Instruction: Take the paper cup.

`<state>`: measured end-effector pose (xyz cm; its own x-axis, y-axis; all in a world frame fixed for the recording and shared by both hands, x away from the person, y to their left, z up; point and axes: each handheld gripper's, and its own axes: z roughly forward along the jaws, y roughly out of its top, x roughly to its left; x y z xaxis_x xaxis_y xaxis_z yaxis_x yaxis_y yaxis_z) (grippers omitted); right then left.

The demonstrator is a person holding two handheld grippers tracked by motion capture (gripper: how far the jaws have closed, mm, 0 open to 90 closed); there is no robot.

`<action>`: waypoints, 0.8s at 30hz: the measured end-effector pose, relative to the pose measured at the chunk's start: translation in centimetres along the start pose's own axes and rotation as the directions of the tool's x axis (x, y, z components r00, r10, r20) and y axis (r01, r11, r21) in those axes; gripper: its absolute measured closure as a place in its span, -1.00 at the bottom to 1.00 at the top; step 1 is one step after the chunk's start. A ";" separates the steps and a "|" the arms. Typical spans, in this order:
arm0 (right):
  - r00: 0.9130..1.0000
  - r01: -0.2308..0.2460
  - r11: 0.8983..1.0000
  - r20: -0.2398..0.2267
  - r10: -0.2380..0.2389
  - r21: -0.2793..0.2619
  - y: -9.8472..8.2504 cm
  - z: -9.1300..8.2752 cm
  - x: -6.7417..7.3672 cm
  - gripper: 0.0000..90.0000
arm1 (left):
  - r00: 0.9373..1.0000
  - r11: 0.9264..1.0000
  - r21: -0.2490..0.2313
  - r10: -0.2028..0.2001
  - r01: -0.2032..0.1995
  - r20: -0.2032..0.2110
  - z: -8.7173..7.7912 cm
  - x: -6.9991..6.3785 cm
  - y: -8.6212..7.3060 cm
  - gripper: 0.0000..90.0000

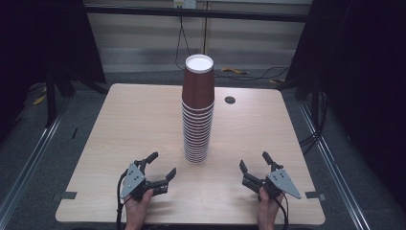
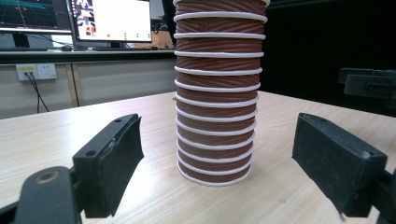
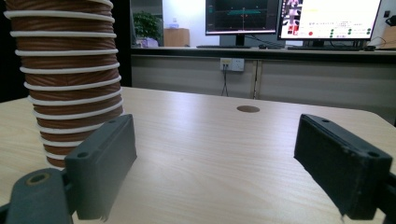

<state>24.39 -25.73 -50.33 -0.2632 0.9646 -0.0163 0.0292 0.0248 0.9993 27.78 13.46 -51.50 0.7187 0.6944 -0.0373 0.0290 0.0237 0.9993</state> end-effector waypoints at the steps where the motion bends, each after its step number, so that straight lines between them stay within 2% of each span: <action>1: 1.000 0.002 1.000 0.000 -0.002 0.006 0.0 0.1 0.0 -0.72 | 1.000 1.000 0.001 -0.005 0.005 -0.005 0.0 0.0 0.0 -0.65; 6: 1.000 -0.005 1.000 0.021 0.005 0.016 0.1 0.2 0.0 -0.72 | 1.000 1.000 0.001 0.001 -0.001 0.000 0.0 0.0 0.0 -0.65; 13: 1.000 -0.014 0.999 0.015 0.013 0.037 0.1 0.1 0.0 -0.72 | 1.000 1.000 0.000 0.000 0.000 0.004 0.0 0.0 0.0 -0.65; 14: 1.000 -0.023 0.999 -0.006 0.023 0.037 0.1 0.2 0.0 -0.72 | 1.000 1.000 0.002 0.002 -0.002 0.006 0.0 0.0 0.0 -0.65; 17: 1.000 -0.023 0.997 -0.007 0.024 0.073 0.3 0.3 0.2 -0.70 | 1.000 1.000 -0.001 -0.002 0.002 0.006 0.0 0.0 0.0 -0.65; 20: 0.998 -0.031 0.996 -0.045 0.035 0.088 0.3 0.5 0.6 -0.71 | 1.000 1.000 0.003 -0.003 0.003 0.007 0.0 0.1 0.0 -0.65; 23: 0.998 -0.014 0.994 -0.067 0.021 0.104 0.5 0.6 0.8 -0.69 | 1.000 1.000 0.004 -0.005 0.005 0.005 0.0 0.0 0.0 -0.65; 24: 0.996 -0.016 0.994 -0.081 0.024 0.108 0.6 0.6 0.9 -0.67 | 1.000 1.000 0.006 0.019 -0.019 0.011 0.0 0.2 0.1 -0.65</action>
<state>24.77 -24.70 -49.78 -0.3393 0.9406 0.0110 0.1373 0.0379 0.9898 27.93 13.58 -51.44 0.7268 0.6866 -0.0188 0.0199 0.0063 0.9998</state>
